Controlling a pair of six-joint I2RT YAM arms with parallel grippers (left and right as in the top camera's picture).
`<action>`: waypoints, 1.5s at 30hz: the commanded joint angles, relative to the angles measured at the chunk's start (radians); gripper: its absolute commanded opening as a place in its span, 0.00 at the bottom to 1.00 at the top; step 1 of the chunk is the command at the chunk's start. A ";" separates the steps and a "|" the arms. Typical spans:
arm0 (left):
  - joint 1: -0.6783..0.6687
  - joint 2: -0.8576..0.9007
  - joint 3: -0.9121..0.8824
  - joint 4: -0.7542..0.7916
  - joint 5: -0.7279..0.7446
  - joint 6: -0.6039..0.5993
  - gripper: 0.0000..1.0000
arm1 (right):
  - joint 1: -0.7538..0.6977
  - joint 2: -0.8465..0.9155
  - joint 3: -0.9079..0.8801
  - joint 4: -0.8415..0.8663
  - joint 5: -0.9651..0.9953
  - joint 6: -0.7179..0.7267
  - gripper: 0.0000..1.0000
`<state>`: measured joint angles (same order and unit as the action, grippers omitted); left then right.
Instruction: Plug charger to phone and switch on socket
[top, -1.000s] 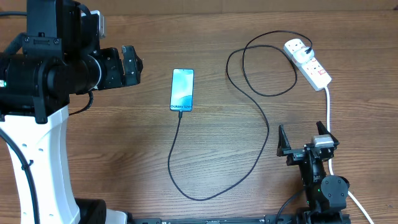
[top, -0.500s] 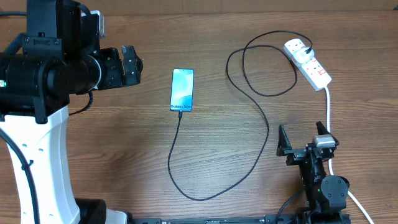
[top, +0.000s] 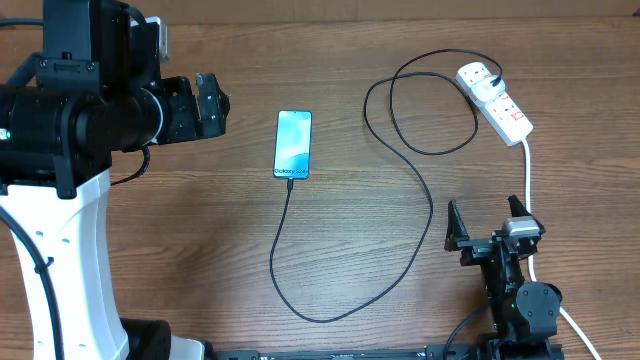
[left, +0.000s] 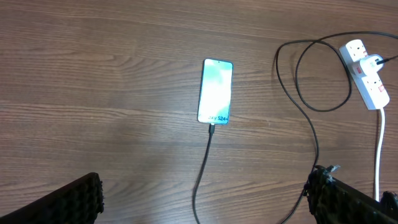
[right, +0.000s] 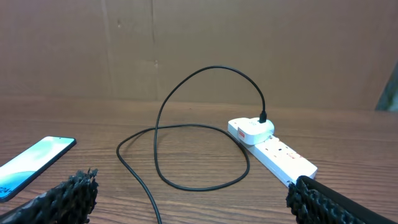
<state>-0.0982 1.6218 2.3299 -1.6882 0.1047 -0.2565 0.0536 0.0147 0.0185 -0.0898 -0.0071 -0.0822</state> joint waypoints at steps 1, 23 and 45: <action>-0.007 0.006 0.000 -0.001 0.007 -0.006 1.00 | -0.003 -0.012 -0.010 0.005 0.006 0.003 1.00; -0.007 0.006 0.000 0.000 -0.040 0.003 1.00 | -0.003 -0.012 -0.010 0.005 0.006 0.003 1.00; -0.006 -0.410 -0.771 0.573 -0.041 0.055 1.00 | -0.003 -0.012 -0.010 0.006 0.006 0.003 1.00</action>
<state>-0.0982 1.3006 1.6657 -1.1709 0.0635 -0.2321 0.0532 0.0147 0.0185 -0.0902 -0.0074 -0.0822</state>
